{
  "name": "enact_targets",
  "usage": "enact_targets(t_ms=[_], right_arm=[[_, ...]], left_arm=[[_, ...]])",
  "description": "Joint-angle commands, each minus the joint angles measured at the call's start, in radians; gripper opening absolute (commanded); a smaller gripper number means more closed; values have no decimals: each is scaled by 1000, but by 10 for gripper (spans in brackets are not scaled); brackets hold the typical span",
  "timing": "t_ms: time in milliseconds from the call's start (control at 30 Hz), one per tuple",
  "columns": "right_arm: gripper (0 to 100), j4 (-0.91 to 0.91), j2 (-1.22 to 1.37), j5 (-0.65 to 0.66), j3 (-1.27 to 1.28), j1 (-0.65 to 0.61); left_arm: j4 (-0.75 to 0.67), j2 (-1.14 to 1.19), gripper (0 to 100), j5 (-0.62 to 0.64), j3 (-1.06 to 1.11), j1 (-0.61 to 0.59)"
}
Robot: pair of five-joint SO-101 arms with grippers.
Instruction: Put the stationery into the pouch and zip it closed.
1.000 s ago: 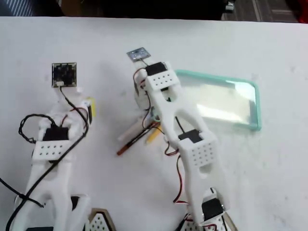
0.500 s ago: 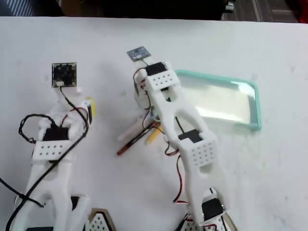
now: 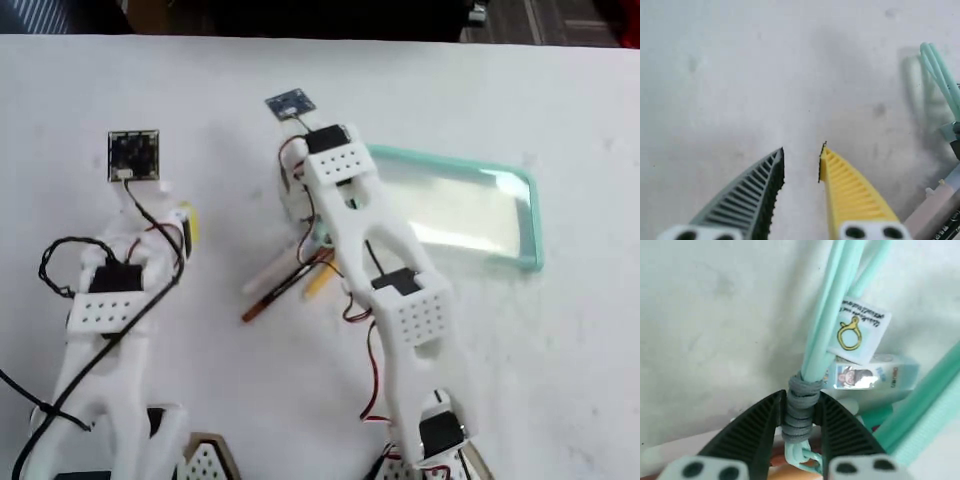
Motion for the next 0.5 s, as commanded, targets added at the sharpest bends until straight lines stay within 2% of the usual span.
enact_targets(t_ms=[0,200,367,467], right_arm=[[19,13,-137,-11,-46,7],[17,53,-349,-8,-46,10],[17,56,-521,-3,-44,28],[17,58,-598,-3,-38,38]], left_arm=[[-28,-8,146,8,-12,13],[-28,-10,150,15,-14,19],[3,-64,152,15,-5,85],[31,-145,207,9,34,131]])
